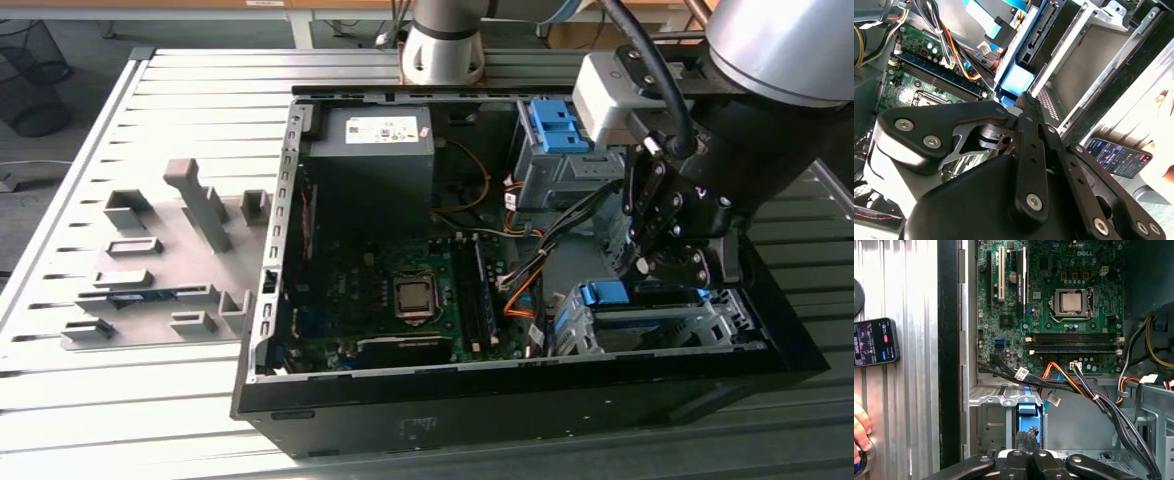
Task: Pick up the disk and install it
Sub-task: 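Insert the first disk wire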
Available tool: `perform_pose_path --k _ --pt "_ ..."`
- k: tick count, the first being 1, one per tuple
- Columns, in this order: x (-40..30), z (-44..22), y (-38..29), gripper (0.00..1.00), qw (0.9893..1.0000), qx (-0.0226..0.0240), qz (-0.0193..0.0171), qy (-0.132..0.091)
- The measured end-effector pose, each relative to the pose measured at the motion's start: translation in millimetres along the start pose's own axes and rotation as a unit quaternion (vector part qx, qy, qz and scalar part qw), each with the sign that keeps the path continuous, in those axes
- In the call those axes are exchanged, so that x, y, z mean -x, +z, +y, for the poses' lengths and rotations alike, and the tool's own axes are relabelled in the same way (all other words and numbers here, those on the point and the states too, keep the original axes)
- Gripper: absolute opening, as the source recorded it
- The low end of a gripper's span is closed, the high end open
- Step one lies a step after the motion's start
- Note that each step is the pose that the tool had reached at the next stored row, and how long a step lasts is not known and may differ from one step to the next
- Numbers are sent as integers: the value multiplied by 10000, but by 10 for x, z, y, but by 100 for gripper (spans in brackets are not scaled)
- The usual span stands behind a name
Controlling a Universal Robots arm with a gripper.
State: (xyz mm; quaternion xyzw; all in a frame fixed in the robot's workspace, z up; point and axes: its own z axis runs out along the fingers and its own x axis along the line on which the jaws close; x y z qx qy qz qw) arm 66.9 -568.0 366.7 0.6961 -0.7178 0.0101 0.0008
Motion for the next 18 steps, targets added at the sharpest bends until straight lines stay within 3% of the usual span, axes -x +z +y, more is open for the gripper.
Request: perform_pose_path --k 4,6,15,18 --pt "0 -5 3 11 10000 0 -1 0" --pt "1 -40 9 11 10000 2 -1 0" --pt "22 -345 34 11 10000 17 1 -2" --pt "41 -420 39 11 10000 19 1 -2"
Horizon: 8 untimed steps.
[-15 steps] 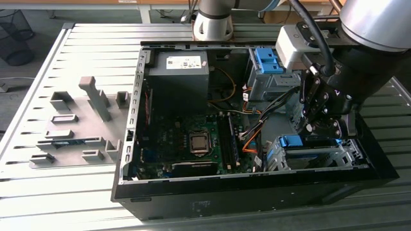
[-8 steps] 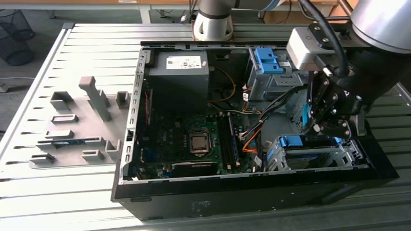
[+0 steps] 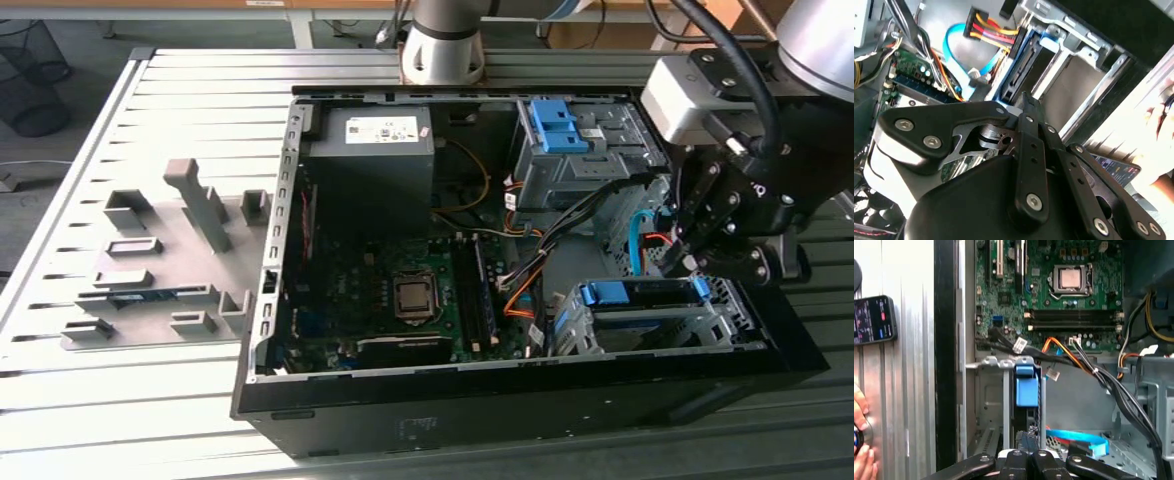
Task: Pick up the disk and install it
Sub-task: 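Insert the first disk wire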
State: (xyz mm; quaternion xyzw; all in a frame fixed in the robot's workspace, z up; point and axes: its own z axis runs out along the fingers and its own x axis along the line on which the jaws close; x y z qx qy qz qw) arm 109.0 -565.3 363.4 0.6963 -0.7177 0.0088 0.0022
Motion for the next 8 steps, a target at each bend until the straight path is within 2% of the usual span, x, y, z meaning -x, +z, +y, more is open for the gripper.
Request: perform_pose_path --k 5,8 --pt "67 -100 9 11 10000 2 4 0" --pt "138 -134 17 11 10000 3 4 0"
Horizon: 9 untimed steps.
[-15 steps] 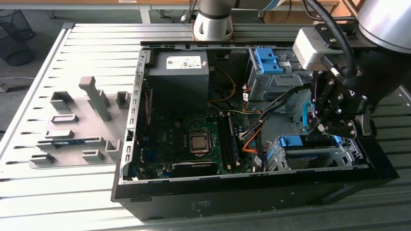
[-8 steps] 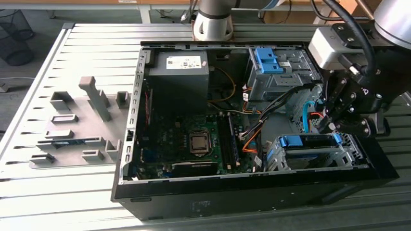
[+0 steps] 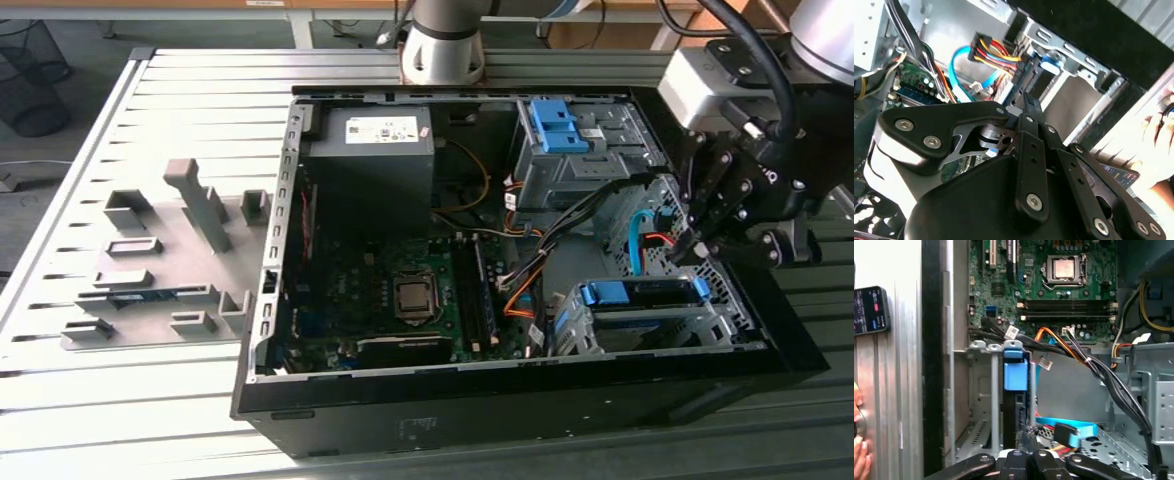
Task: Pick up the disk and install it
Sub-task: 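Insert the first disk wire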
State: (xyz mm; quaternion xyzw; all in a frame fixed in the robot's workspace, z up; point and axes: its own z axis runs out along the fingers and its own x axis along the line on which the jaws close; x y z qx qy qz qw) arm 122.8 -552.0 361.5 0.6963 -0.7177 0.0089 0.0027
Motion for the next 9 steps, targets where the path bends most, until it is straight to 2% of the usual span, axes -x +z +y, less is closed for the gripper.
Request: perform_pose_path --k 3,6,9 --pt "67 -17 7 11 10000 0 -1 -2" --pt "71 -50 12 11 10000 0 -1 -28" --pt "72 -64 19 11 9998 -3 -2 -179"
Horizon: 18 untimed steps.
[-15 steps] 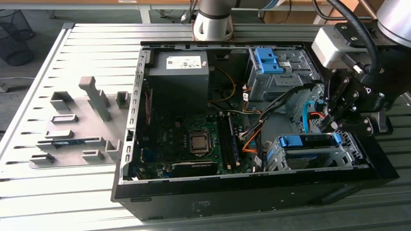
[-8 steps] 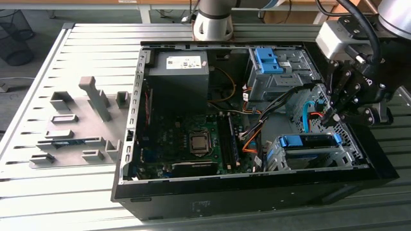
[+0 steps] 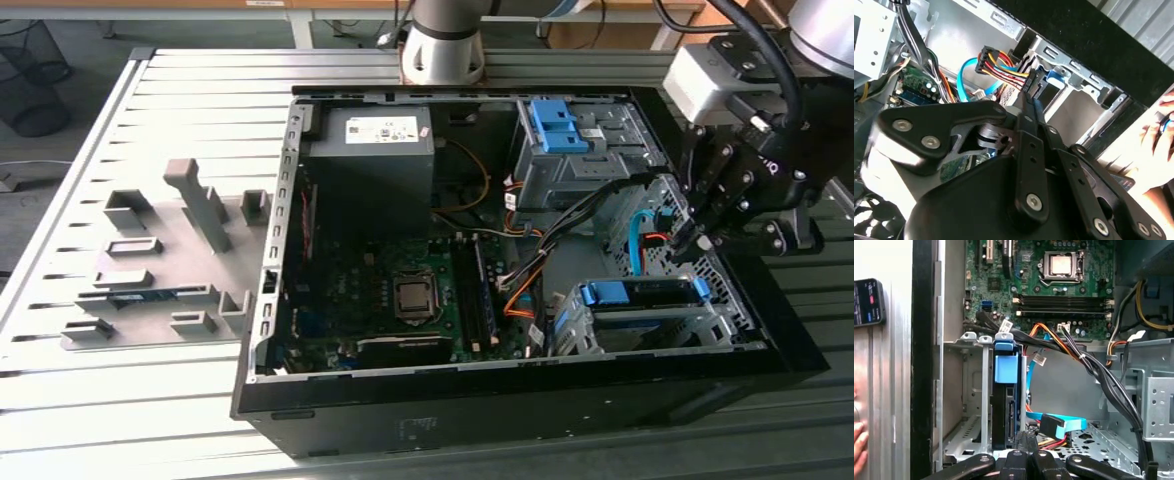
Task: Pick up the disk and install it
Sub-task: 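Insert the first disk wire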
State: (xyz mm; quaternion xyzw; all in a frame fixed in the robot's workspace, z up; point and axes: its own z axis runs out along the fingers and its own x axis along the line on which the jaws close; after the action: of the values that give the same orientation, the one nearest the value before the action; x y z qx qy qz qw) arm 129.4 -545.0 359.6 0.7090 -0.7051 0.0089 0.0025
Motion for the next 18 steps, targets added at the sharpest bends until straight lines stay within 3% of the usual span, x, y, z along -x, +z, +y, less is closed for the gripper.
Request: perform_pose_path --k 1,2,7,8,9,18 --pt "0 -7 2 11 10000 0 -1 -33" --pt "0 -16 3 18 10000 5 1 -37" --pt "1 -70 11 19 9999 90 13 -48" --pt "1 -73 16 19 9999 93 13 -56" --pt "1 -75 22 25 9999 94 13 -68" --pt "1 -103 68 25 9997 94 13 -217"
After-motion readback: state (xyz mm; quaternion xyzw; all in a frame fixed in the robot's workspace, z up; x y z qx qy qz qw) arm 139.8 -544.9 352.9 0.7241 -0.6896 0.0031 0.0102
